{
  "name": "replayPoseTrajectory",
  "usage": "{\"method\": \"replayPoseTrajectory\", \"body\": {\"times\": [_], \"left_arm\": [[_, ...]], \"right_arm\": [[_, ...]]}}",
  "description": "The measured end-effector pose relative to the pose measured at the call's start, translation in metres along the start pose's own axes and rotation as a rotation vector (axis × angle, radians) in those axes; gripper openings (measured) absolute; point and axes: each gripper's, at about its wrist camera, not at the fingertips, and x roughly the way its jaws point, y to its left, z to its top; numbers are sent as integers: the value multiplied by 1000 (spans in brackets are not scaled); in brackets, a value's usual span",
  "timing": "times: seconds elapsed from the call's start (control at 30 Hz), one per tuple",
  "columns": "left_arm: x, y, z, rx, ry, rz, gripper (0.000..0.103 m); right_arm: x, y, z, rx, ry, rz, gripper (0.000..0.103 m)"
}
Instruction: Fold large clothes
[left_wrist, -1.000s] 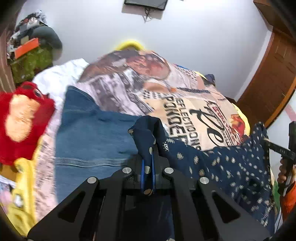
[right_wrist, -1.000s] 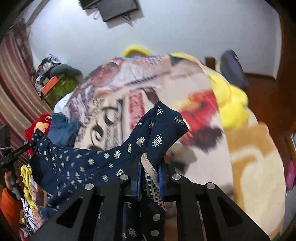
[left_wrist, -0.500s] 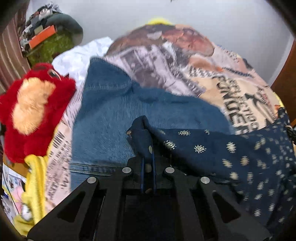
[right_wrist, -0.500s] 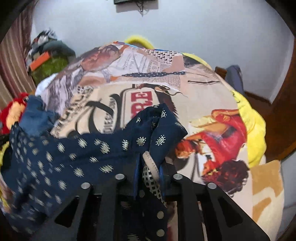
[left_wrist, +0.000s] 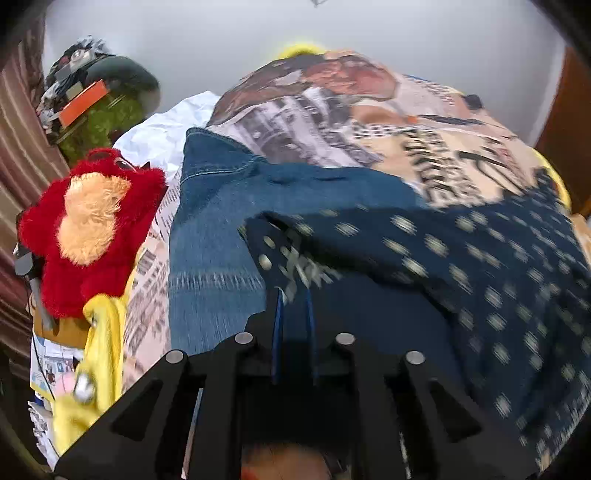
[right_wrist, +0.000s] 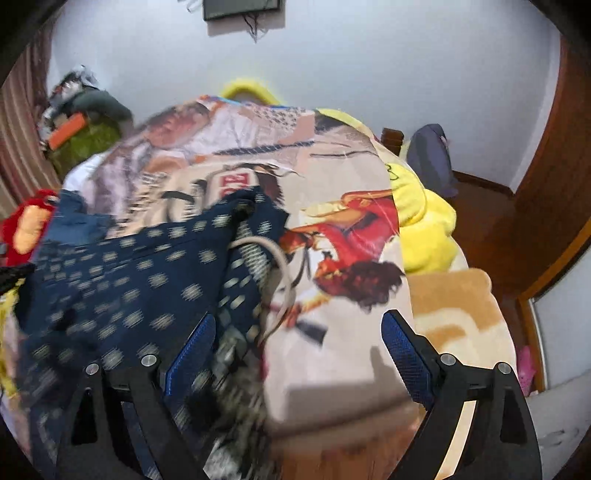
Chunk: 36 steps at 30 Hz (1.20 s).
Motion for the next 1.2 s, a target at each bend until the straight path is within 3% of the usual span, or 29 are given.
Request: {"method": "replayPoseTrajectory", "body": {"times": [0.07, 0.2, 0.4, 0.6, 0.87, 0.97, 1.03, 1.07, 1.13, 1.2], "left_arm": [[-26, -8, -13, 15, -21, -19, 25], [-72, -23, -40, 44, -60, -31, 65], [-125, -36, -97, 46, -74, -81, 88], [-133, -35, -166, -4, 16, -142, 88], [-119, -29, -250, -136, 184, -255, 88], [-114, -25, -268, -206, 223, -318, 88], [-111, -25, -275, -250, 239, -371, 88], [-107, -28, -280, -281, 258, -434, 86], [-103, -32, -286, -325, 268, -506, 84], [-104, -35, -288, -341, 260, -518, 82]], "right_arm": [[-28, 6, -9, -15, -16, 28, 90], [-90, 21, -37, -68, -47, 40, 91], [-156, 40, -98, -109, -36, 95, 91], [-177, 43, -167, -76, 41, 151, 91], [-165, 35, -238, 50, 188, 261, 89], [-159, 38, -251, 65, 230, 292, 77], [-160, 40, -255, 63, 213, 285, 77], [-160, 41, -257, 69, 201, 287, 73], [-160, 40, -258, 83, 189, 291, 62], [-160, 42, -259, 71, 165, 304, 36]]}}
